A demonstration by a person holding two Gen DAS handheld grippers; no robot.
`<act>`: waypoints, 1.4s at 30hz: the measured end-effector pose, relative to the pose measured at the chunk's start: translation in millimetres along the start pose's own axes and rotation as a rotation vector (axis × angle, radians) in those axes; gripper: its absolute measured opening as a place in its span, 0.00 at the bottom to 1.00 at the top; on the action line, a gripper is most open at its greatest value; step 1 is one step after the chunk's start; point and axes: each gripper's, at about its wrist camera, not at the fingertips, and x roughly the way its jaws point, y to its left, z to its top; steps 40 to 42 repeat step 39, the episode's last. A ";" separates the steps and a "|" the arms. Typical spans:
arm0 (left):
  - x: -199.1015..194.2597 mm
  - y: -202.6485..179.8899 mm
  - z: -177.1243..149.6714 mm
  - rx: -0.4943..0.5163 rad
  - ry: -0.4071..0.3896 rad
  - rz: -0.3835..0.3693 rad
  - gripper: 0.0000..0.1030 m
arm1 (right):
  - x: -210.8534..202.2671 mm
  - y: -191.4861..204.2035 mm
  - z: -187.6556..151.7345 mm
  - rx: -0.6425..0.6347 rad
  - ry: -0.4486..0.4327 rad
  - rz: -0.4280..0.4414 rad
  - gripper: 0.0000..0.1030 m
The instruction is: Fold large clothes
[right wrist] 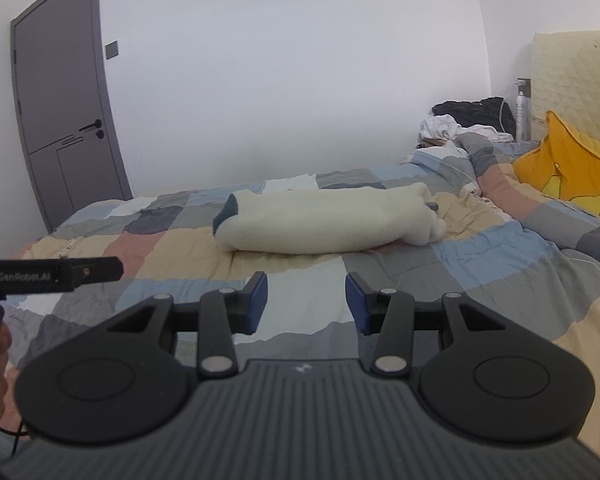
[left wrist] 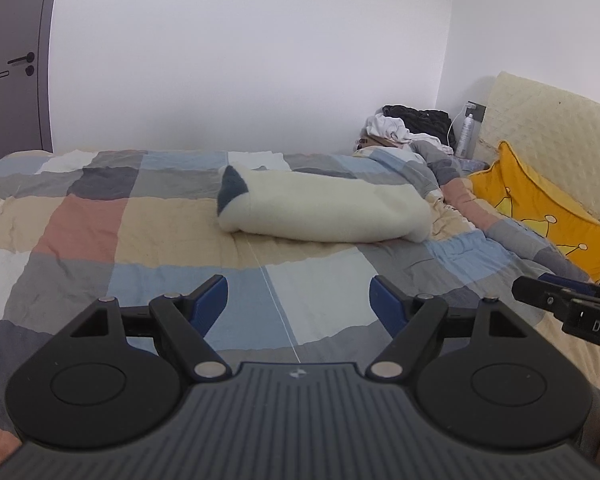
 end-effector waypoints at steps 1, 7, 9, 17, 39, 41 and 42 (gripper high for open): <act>-1.1 -0.1 0.2 0.000 -0.003 -0.002 0.81 | 0.5 -0.8 1.0 0.005 0.000 0.001 0.51; -8.0 -0.3 2.6 0.008 -0.021 0.005 0.91 | -3.9 -3.3 9.5 0.015 -0.032 -0.031 0.73; -10.1 0.3 3.1 0.000 -0.020 -0.001 0.93 | -8.3 -4.9 13.0 0.022 -0.064 -0.034 1.00; -15.3 0.1 6.2 0.009 -0.008 0.005 0.94 | -14.2 2.3 19.6 -0.020 -0.080 -0.058 1.00; -32.7 -2.2 11.2 0.010 -0.029 0.014 0.97 | -17.1 9.2 8.9 0.004 -0.039 -0.060 1.00; -32.7 -2.2 11.2 0.010 -0.029 0.014 0.97 | -17.1 9.2 8.9 0.004 -0.039 -0.060 1.00; -32.7 -2.2 11.2 0.010 -0.029 0.014 0.97 | -17.1 9.2 8.9 0.004 -0.039 -0.060 1.00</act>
